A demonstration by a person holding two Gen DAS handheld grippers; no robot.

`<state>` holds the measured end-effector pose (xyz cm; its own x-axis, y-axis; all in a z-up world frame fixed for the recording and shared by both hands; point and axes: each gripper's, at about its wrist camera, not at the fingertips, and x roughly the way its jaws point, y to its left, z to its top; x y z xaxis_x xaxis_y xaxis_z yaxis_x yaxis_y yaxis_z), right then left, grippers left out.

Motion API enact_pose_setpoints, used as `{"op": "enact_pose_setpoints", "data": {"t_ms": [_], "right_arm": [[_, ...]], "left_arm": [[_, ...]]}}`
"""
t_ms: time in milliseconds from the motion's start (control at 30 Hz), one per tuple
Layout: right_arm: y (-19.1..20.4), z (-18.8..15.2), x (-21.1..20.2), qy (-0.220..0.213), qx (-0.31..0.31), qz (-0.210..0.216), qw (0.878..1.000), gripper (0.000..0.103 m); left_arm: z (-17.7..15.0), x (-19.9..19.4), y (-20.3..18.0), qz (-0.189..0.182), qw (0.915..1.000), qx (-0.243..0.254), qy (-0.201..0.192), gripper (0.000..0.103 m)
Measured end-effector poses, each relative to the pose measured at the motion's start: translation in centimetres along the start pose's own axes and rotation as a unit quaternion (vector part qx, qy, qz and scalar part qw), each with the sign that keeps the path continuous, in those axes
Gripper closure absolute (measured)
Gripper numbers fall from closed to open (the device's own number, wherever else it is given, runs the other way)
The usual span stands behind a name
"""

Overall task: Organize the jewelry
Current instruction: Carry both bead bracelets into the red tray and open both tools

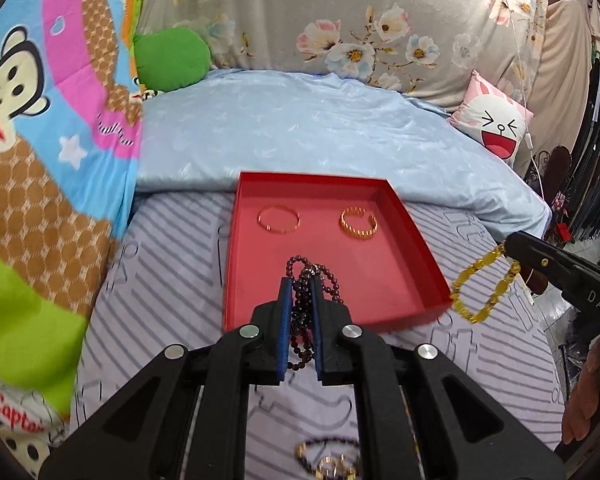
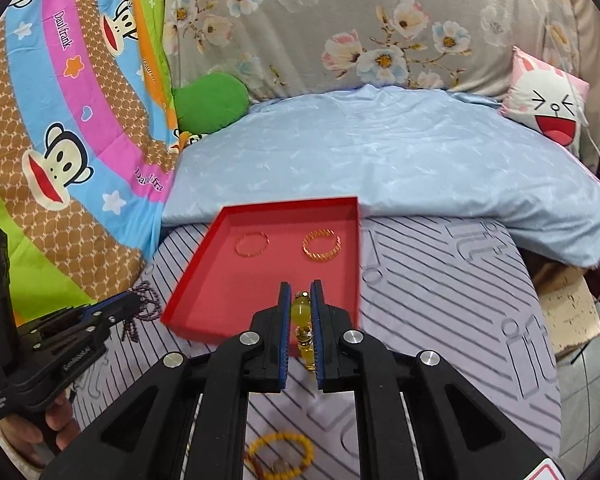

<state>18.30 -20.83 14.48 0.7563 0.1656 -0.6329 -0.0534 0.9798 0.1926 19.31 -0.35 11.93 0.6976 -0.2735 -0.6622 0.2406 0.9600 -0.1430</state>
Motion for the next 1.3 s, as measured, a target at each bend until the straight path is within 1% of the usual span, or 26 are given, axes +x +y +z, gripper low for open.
{"op": "enact_pose_setpoints", "data": {"t_ms": [67,167,267,400,500,600,667,900,1000,1067,1133,1167,1200,1300], "right_arm": [[0.4,1.5,1.9,0.005,0.000,0.010,1.000,0.094],[0.9,3.3,4.7,0.017,0.009,0.031,0.999,0.094],[1.5,4.5,7.8,0.030,0.012,0.043,0.999,0.094],[1.9,4.5,11.3,0.050,0.015,0.053,0.997,0.094],[1.4,3.7,14.2,0.076,0.018,0.045,0.996,0.094],[0.3,2.6,16.1,0.095,0.023,0.029,0.995,0.094],[-0.5,2.1,16.8,0.103,0.026,0.016,0.994,0.094],[-2.8,1.6,17.8,0.107,0.023,-0.019,0.994,0.094],[-3.1,1.5,18.0,0.108,0.015,-0.028,0.994,0.093],[-3.1,1.5,17.8,0.101,0.011,-0.035,0.994,0.092],[-3.1,1.5,17.6,0.097,0.008,-0.036,0.995,0.086],[-3.0,1.5,17.3,0.093,0.007,-0.037,0.995,0.083],[-2.9,1.6,17.1,0.089,0.005,-0.038,0.995,0.079],[-2.7,1.6,16.0,0.077,0.001,-0.040,0.996,0.073]], "left_arm": [[1.5,1.6,0.1,-0.005,1.0000,0.003,0.000,0.094],[2.9,3.7,0.2,-0.009,0.9999,0.005,0.002,0.094],[4.1,6.3,0.4,-0.014,0.9998,0.004,0.011,0.094],[4.7,9.1,0.6,-0.015,0.9996,0.004,0.022,0.094],[4.5,11.5,1.0,-0.019,0.9990,-0.001,0.041,0.094],[3.9,13.6,1.3,-0.018,0.9981,-0.003,0.059,0.094],[3.4,14.8,1.5,-0.016,0.9973,-0.002,0.072,0.094],[2.5,16.8,1.9,-0.005,0.9954,-0.002,0.095,0.093],[2.4,17.1,2.0,-0.003,0.9950,-0.004,0.100,0.092],[2.4,17.1,2.0,0.000,0.9954,-0.004,0.096,0.092],[2.4,16.9,2.0,0.008,0.9960,-0.002,0.090,0.082],[2.5,16.7,1.9,0.011,0.9962,-0.001,0.086,0.073],[2.5,16.5,1.9,0.013,0.9966,-0.001,0.082,0.068],[2.6,15.7,1.8,0.017,0.9972,0.002,0.073,0.068]]}}
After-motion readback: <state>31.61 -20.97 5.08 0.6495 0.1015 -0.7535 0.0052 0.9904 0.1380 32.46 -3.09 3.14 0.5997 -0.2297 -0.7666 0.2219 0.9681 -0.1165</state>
